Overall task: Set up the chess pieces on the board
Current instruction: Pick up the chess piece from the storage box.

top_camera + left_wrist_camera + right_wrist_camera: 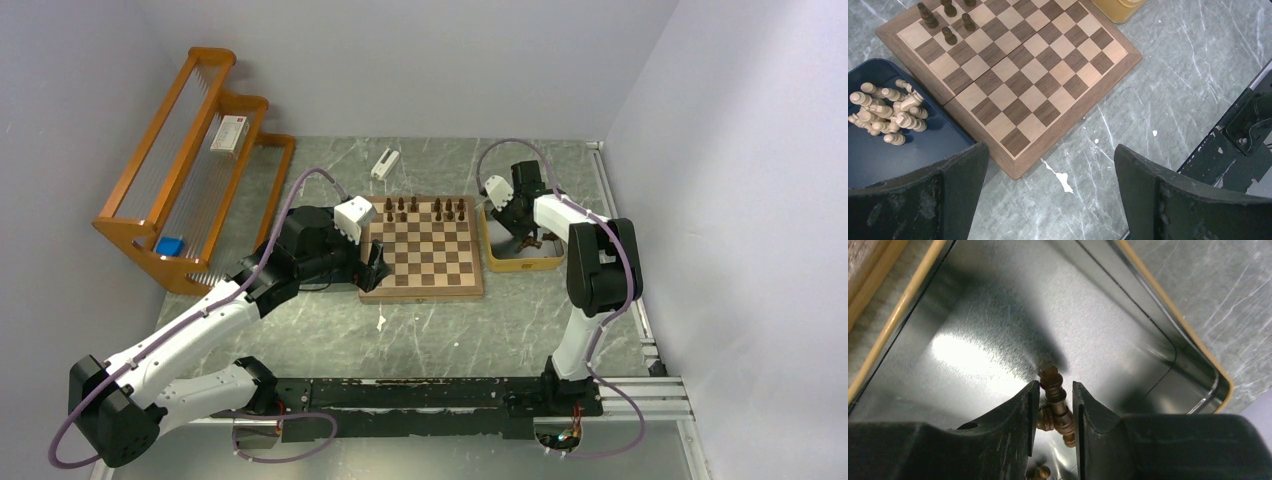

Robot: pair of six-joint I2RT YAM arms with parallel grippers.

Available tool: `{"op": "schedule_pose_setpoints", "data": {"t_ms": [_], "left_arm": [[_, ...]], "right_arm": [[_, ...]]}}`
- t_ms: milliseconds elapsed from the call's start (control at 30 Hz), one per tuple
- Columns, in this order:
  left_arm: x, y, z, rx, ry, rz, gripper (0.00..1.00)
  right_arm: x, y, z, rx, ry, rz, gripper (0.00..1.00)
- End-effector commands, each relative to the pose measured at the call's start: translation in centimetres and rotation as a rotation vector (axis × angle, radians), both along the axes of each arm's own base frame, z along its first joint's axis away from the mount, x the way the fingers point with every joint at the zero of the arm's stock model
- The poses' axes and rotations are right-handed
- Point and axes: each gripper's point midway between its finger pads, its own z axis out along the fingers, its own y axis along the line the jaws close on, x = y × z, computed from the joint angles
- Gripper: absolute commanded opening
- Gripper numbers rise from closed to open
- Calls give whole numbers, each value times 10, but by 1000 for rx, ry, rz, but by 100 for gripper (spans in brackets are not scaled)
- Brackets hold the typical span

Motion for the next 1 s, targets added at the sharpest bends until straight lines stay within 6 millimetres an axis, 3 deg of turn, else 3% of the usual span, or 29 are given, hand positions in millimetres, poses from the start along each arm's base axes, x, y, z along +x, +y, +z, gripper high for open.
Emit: {"op": "schedule_pose_setpoints", "data": {"t_ms": [0,300,500,967], "left_arm": [[5,1,11,-13,-49,13,99],[5,0,9,-15,-45,5,99],[5,-1,9,-16,-41,1,99],[8,1,6,-7,-34,20,99]], "right_arm": [[17,4,1,39,-46,-45,34],[-10,-9,-7,38,23,-64,42],[-17,-12,-3,80,53,-71,43],[-19,-10,-8,145,92,-57,31]]}}
